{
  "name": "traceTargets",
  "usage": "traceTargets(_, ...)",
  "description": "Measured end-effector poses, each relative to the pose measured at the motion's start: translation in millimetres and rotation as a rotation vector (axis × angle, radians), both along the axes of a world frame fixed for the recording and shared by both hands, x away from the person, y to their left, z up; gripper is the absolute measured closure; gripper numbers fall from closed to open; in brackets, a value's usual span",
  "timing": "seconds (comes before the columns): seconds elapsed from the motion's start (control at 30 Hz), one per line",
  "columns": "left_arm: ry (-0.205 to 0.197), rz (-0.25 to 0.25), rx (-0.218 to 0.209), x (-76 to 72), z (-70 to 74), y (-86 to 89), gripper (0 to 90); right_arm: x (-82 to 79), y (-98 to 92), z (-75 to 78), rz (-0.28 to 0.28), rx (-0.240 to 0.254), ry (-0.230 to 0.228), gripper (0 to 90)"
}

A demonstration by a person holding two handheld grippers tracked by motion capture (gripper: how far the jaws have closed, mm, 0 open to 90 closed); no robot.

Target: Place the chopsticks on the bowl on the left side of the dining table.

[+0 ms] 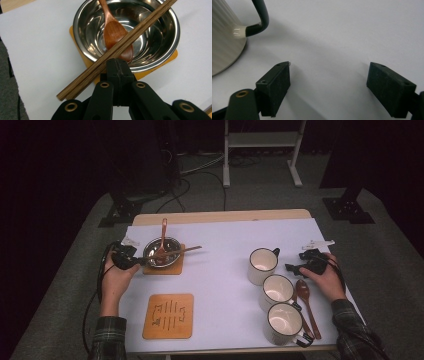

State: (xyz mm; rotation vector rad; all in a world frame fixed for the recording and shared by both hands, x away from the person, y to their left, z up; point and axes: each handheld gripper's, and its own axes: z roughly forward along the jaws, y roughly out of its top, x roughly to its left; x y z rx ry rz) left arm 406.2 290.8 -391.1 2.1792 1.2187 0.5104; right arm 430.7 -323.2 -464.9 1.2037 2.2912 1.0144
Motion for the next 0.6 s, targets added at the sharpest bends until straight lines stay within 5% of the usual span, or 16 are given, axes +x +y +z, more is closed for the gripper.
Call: traceTargets(0.6,-0.015,0.027,0.000,14.9,-3.1,10.8,90.0,-0.2,0.2,0.0,-0.001,0.000,-0.001,17.3)
